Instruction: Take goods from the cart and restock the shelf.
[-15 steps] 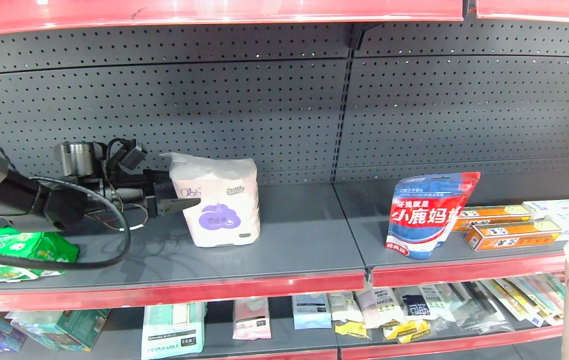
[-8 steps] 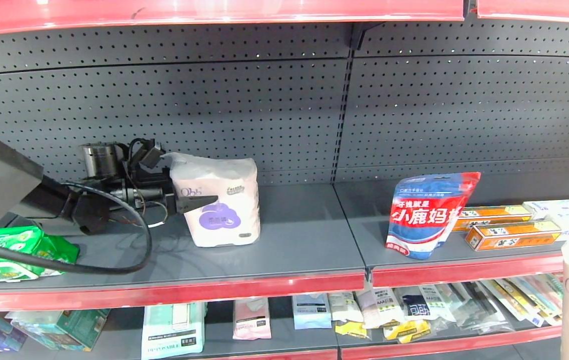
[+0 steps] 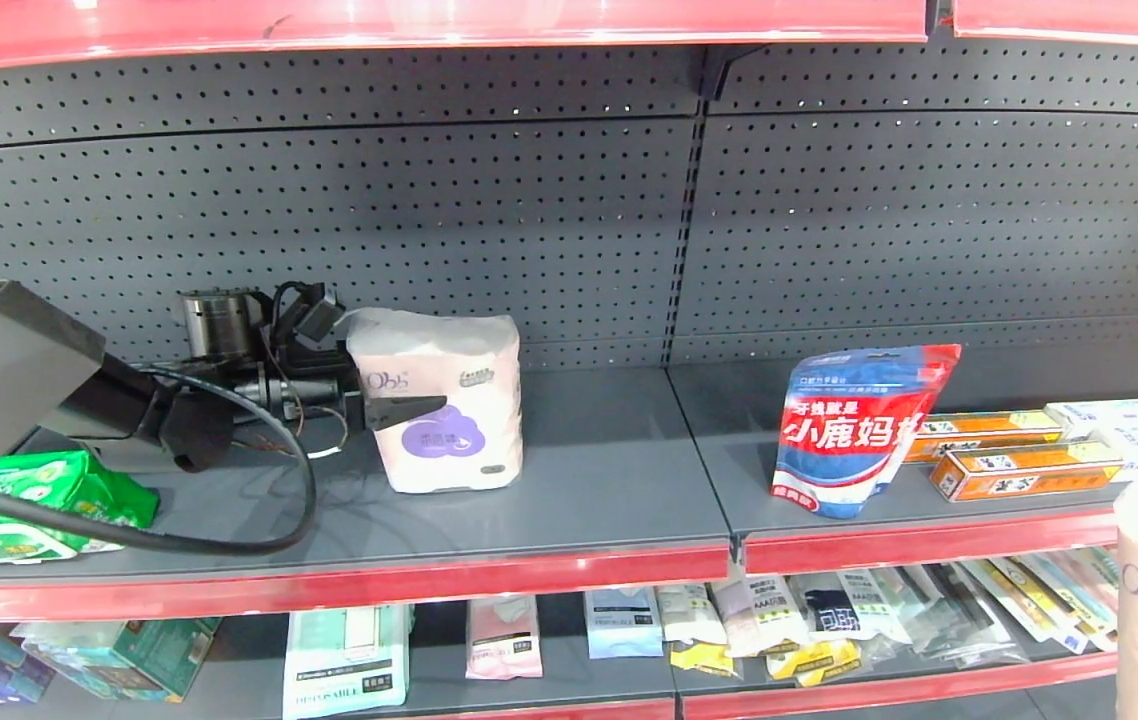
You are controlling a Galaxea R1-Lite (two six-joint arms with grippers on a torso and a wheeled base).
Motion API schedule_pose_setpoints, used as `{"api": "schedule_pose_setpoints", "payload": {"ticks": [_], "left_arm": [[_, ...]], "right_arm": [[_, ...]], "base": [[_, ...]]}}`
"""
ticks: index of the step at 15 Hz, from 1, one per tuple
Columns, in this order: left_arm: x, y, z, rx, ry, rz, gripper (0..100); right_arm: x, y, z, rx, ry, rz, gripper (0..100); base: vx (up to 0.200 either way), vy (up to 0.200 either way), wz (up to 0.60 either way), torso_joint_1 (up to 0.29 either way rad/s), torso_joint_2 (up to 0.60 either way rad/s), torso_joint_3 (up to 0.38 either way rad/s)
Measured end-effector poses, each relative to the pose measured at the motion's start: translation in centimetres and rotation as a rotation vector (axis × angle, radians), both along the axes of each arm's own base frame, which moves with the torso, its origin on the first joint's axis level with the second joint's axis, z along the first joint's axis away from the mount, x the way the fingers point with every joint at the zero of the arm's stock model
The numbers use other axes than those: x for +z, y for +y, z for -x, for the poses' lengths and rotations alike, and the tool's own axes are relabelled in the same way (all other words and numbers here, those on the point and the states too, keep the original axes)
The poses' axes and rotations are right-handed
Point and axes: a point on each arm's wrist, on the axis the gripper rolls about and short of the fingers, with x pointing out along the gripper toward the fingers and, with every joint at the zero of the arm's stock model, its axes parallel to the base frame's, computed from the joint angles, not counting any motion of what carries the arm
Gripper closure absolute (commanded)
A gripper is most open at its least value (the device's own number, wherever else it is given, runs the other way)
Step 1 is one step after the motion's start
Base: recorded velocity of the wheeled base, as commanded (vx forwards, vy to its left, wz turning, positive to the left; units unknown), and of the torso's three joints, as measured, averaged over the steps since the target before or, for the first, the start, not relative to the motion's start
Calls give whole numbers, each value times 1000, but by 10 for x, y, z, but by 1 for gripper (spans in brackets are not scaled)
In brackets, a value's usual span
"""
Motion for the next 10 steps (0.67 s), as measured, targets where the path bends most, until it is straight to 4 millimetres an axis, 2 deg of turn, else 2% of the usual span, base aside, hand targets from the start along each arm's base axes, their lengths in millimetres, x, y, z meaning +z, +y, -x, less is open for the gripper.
{"api": "schedule_pose_setpoints", "payload": {"ticks": [2, 3, 7, 10], "left_arm": [[-1, -1, 0, 4, 1, -3, 0], [-2, -1, 0, 4, 0, -3, 100], [-4, -5, 3, -3, 17, -3, 100], [-5, -4, 14, -4, 54, 3, 100]], "right_arm": [[0, 0, 0, 0, 1, 0, 100], [0, 0, 0, -1, 2, -1, 100], [-2, 0, 0, 0, 6, -1, 100], [-2, 0, 0, -1, 6, -1, 100]], "base": [[0, 0, 0, 0, 0, 0], [0, 0, 0, 0, 0, 0], [0, 0, 0, 0, 0, 0], [0, 0, 0, 0, 0, 0]]}}
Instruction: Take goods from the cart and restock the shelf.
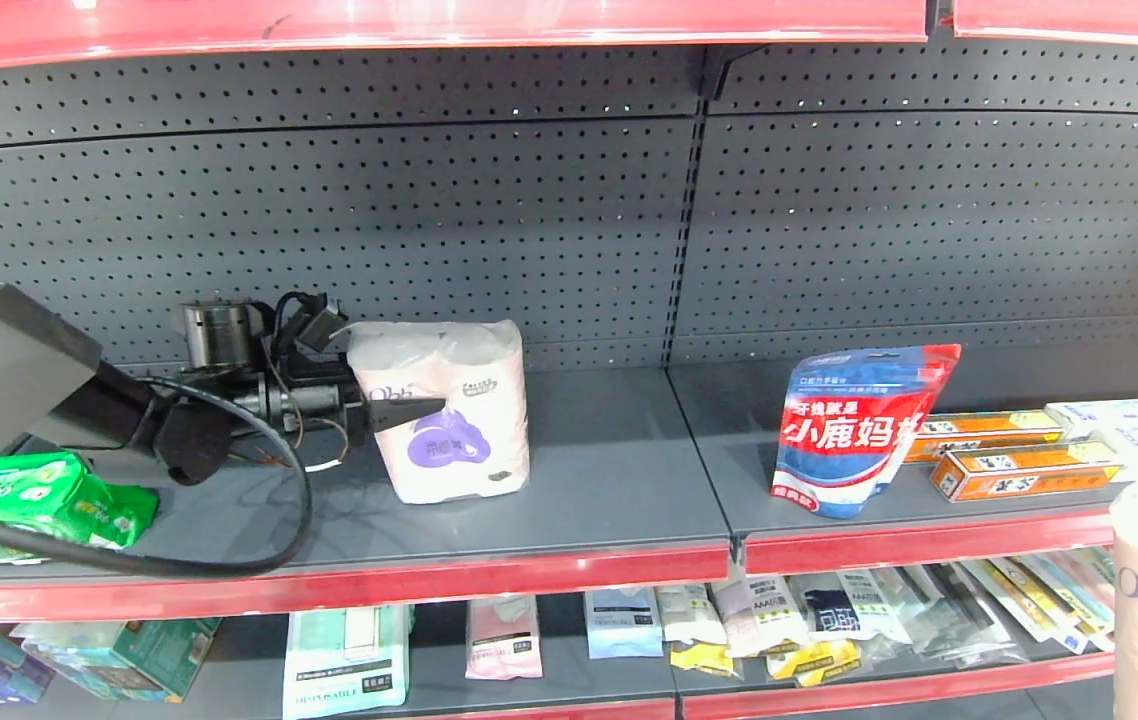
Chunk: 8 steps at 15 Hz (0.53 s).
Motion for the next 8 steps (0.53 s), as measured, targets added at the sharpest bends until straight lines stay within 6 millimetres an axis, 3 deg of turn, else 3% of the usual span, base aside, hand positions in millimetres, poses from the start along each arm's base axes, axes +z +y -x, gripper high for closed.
{"api": "schedule_pose_setpoints", "payload": {"ticks": [5, 8], "left_arm": [[8, 6, 34, -21, 41, 16, 100], [10, 15, 50, 2, -25, 15, 100]], "right_arm": [[0, 0, 0, 2, 1, 0, 100], [0, 0, 0, 4, -2, -1, 100]], "base": [[0, 0, 0, 0, 0, 0], [0, 0, 0, 0, 0, 0]]}}
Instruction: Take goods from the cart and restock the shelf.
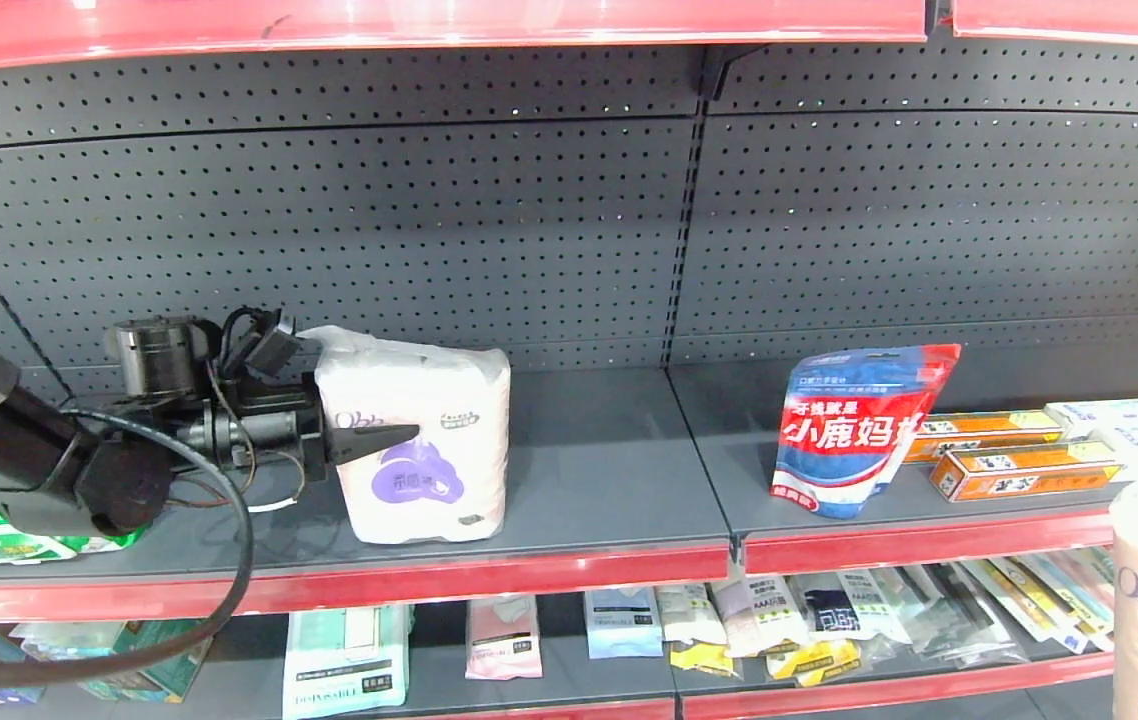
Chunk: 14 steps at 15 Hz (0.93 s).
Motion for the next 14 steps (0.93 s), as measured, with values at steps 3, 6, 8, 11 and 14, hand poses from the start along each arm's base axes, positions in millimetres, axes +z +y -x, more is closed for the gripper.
{"api": "schedule_pose_setpoints", "payload": {"ticks": [3, 6, 8, 11, 14], "left_arm": [[-1, 3, 6, 29, -17, -5, 100], [-5, 4, 12, 38, -11, -9, 100], [-7, 4, 16, 37, -45, -7, 100], [-14, 5, 23, 39, -36, -5, 100], [-18, 5, 28, 43, -32, -2, 100]], "right_arm": [[0, 0, 0, -1, 0, 0, 100], [0, 0, 0, 0, -1, 1, 100], [1, 0, 0, 0, -4, 1, 100], [1, 0, 0, 1, -5, 1, 100], [1, 0, 0, -1, -5, 0, 100]], "base": [[0, 0, 0, 0, 0, 0], [0, 0, 0, 0, 0, 0], [0, 0, 0, 0, 0, 0], [0, 0, 0, 0, 0, 0], [0, 0, 0, 0, 0, 0]]}}
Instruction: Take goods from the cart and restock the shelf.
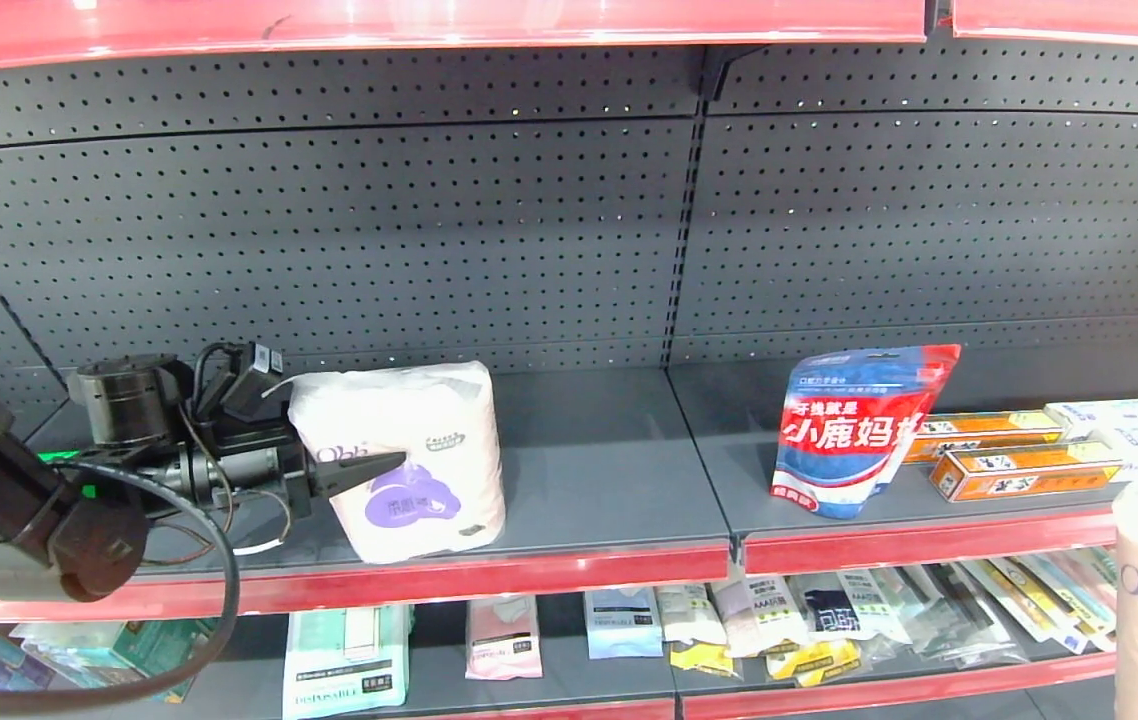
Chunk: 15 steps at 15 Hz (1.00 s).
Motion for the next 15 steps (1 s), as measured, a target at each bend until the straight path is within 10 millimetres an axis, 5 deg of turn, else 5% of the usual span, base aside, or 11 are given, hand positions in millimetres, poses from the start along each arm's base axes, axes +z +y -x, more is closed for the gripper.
{"api": "schedule_pose_setpoints", "payload": {"ticks": [15], "left_arm": [[-7, -8, 14, -32, -15, 30, 100]], "right_arm": [[1, 0, 0, 0, -2, 1, 100]], "base": [[0, 0, 0, 0, 0, 0]]}}
